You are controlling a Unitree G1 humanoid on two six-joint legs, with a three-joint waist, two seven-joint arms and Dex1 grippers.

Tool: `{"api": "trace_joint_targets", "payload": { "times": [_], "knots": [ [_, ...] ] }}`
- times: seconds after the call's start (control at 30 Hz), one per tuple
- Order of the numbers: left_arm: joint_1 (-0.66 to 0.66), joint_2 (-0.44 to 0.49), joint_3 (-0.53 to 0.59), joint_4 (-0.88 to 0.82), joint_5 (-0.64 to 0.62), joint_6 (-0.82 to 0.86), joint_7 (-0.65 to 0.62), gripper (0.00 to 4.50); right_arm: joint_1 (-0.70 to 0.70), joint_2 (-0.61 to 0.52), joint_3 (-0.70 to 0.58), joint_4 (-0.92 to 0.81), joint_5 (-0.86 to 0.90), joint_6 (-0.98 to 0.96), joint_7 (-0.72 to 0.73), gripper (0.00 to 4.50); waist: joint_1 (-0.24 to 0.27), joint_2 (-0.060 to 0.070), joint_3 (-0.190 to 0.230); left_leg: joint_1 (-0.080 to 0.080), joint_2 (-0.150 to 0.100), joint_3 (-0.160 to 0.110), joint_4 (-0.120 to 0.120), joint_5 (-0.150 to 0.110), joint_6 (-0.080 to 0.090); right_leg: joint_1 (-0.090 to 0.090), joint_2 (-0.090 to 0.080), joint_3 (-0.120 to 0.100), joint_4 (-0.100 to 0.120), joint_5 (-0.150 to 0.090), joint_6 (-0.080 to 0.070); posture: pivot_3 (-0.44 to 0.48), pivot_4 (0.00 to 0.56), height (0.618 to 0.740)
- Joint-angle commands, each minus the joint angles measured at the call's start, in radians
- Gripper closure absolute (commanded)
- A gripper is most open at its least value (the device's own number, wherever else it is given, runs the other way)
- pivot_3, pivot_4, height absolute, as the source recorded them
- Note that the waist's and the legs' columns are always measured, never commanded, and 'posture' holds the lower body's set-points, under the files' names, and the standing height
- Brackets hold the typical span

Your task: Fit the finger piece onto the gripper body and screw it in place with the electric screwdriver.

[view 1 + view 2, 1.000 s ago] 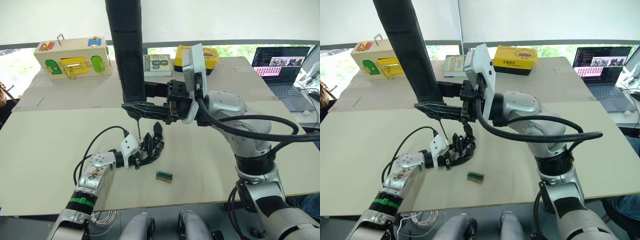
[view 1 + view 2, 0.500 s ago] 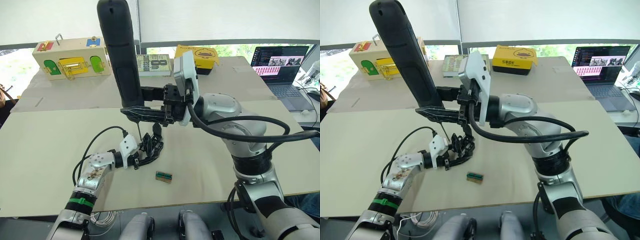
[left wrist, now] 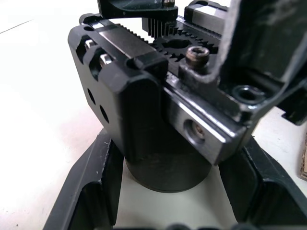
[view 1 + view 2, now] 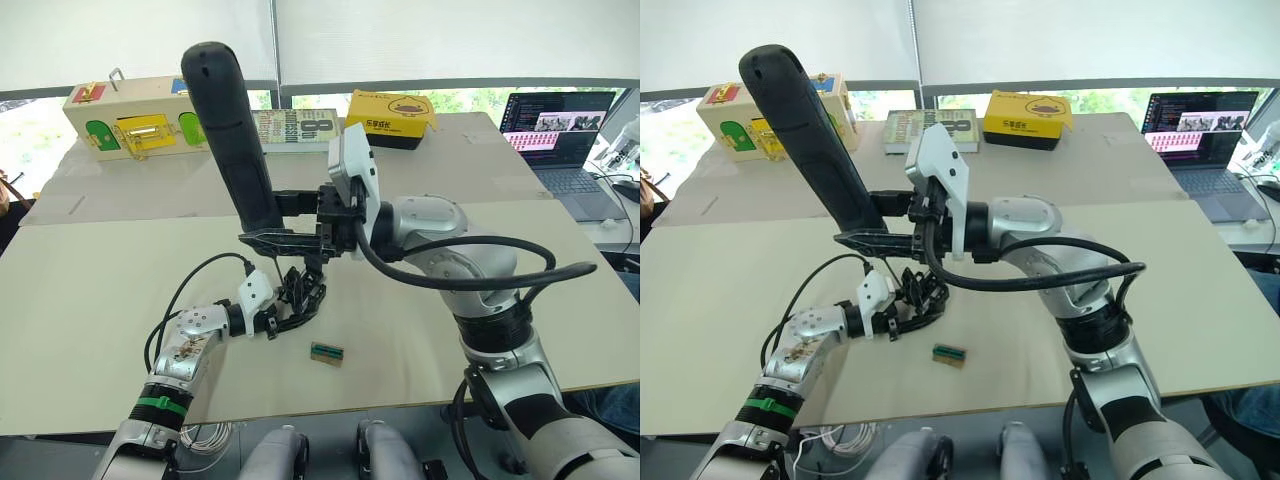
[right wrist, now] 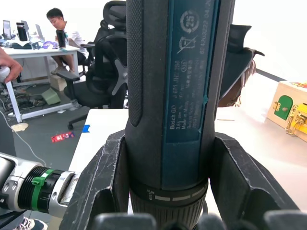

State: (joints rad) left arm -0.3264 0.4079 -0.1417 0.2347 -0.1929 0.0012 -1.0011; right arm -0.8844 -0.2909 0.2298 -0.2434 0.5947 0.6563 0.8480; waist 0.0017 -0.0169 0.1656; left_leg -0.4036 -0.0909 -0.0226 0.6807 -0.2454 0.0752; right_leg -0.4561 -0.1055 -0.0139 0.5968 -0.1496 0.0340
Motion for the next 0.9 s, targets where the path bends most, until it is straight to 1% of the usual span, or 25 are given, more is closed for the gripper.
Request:
{"api": "trace_joint_targets", "payload": {
  "times": [0.03,0.37,0.9],
  "knots": [
    [0.03,0.009,-0.024,0.025,0.014,0.017,-0.015,2.22,-0.009,0.014,-0.013,-0.026,-0.006,-0.043,0.012,2.58,-0.001,0.0,0.0,0.0,0.0,0.0,0.0,0.0,0.0,0.0,0.0,0.0,0.0,0.0,0.0,0.0,0.15,0.74],
    [0.03,0.008,-0.024,0.029,0.015,0.016,-0.017,2.22,-0.003,0.031,-0.015,-0.027,-0.026,-0.044,0.022,2.58,-0.004,0.0,0.0,0.0,0.0,0.0,0.0,0.0,0.0,0.0,0.0,0.0,0.0,0.0,0.0,0.0,0.15,0.74],
    [0.035,0.017,-0.014,0.033,0.0,0.019,-0.031,2.22,0.004,0.044,-0.066,-0.051,0.013,-0.025,0.012,2.58,-0.008,0.0,0.0,0.001,0.0,0.0,0.0,0.0,-0.001,0.0,0.0,0.0,0.001,0.0,0.0,0.0,0.15,0.74]
  ]
}}
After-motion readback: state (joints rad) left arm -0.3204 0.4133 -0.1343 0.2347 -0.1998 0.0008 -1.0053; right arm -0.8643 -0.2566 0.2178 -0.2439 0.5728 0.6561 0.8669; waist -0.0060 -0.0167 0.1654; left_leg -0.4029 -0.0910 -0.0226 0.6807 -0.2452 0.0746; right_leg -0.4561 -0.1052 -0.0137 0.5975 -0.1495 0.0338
